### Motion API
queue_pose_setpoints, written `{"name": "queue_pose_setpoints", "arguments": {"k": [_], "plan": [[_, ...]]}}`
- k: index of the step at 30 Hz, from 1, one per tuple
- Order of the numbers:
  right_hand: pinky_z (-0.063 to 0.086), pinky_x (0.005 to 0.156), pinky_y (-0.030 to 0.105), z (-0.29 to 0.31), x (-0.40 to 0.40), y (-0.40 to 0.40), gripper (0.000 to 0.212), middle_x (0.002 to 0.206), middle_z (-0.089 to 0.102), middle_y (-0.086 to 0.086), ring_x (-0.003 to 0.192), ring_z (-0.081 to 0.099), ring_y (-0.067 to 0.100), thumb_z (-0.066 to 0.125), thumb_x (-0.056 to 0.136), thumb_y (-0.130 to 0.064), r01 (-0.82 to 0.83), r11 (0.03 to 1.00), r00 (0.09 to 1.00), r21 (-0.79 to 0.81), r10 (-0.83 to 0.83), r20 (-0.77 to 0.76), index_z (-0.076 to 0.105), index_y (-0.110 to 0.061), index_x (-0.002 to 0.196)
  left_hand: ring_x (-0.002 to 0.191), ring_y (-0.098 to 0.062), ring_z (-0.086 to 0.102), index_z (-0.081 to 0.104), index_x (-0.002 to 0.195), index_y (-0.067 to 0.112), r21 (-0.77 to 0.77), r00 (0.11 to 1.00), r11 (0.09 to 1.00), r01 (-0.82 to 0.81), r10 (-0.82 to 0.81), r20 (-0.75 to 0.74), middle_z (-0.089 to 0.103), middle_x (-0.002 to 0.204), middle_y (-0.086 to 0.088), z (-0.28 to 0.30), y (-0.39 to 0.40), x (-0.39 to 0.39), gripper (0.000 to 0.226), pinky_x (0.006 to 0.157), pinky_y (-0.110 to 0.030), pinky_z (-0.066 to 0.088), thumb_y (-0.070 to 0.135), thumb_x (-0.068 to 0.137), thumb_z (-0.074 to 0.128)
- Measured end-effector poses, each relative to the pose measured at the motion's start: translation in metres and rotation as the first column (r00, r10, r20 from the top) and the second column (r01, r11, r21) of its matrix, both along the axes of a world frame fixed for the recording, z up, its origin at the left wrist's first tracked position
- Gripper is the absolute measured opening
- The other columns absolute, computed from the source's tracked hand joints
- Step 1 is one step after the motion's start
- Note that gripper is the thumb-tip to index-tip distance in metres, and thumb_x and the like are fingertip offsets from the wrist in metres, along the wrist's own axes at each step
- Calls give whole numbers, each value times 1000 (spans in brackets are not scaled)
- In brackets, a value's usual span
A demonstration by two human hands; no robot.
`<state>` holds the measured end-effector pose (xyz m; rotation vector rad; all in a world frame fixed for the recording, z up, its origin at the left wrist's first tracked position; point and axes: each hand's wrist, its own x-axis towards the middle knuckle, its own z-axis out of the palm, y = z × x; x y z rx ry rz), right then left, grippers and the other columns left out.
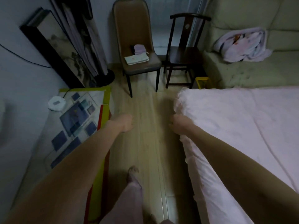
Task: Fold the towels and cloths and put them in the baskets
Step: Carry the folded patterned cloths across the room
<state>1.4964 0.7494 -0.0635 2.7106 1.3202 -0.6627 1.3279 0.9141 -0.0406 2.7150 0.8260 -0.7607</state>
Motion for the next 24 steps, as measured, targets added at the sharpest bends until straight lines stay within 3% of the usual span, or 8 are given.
{"name": "queue_pose_setpoints", "arguments": {"k": [5, 10, 15, 19, 22, 24], "plan": [[50, 91, 37, 1, 87, 120, 27, 119, 56, 12, 109, 56, 27, 46, 97, -17, 40, 999, 999, -16, -40, -30, 54, -4, 118, 120, -28, 52, 48, 137, 9, 14, 999, 1000, -28, 28, -18, 50, 138, -12, -25, 131, 97, 46, 97, -36, 47, 31, 97, 43], [51, 89, 38, 1, 182, 229, 25, 114, 60, 14, 103, 60, 28, 45, 96, -14, 47, 998, 996, -43, -50, -72, 55, -5, 116, 122, -27, 50, 45, 138, 9, -53, 999, 998, -35, 33, -37, 47, 140, -12, -24, 244, 190, 46, 96, -32, 44, 32, 99, 41], [53, 85, 38, -19, 276, 326, 25, 111, 60, 10, 97, 60, 25, 44, 97, -23, 56, 998, 996, -22, -57, -74, 54, -11, 115, 121, -27, 48, 46, 134, 3, -138, 998, 988, -63, 62, -14, 47, 137, -13, -27, 335, 280, 40, 93, -28, 39, 25, 101, 40], [48, 84, 35, -37, 359, 411, 31, 119, 58, 12, 106, 57, 28, 47, 96, -26, -20, 1000, 997, -22, 18, -79, 53, -8, 121, 92, -23, 52, 56, 91, 9, -176, 991, 976, -129, 130, -2, 56, 108, -13, -53, 411, 354, 24, 75, -30, 40, 26, 100, 42], [48, 83, 35, -48, 417, 478, 32, 120, 59, 11, 107, 58, 27, 47, 97, -26, -38, 998, 995, -49, 33, -94, 55, -8, 122, 104, -24, 55, 58, 100, 11, -162, 985, 971, -175, 172, -30, 56, 116, -8, -61, 462, 399, 21, 72, -30, 39, 26, 99, 44], [49, 82, 35, -59, 453, 521, 31, 117, 61, 10, 105, 59, 25, 47, 96, -25, -47, 997, 992, -65, 39, -119, 56, -9, 121, 101, -27, 57, 56, 93, 9, -167, 980, 965, -201, 198, -33, 58, 116, -14, -60, 494, 428, 19, 72, -37, 42, 23, 99, 44]]}}
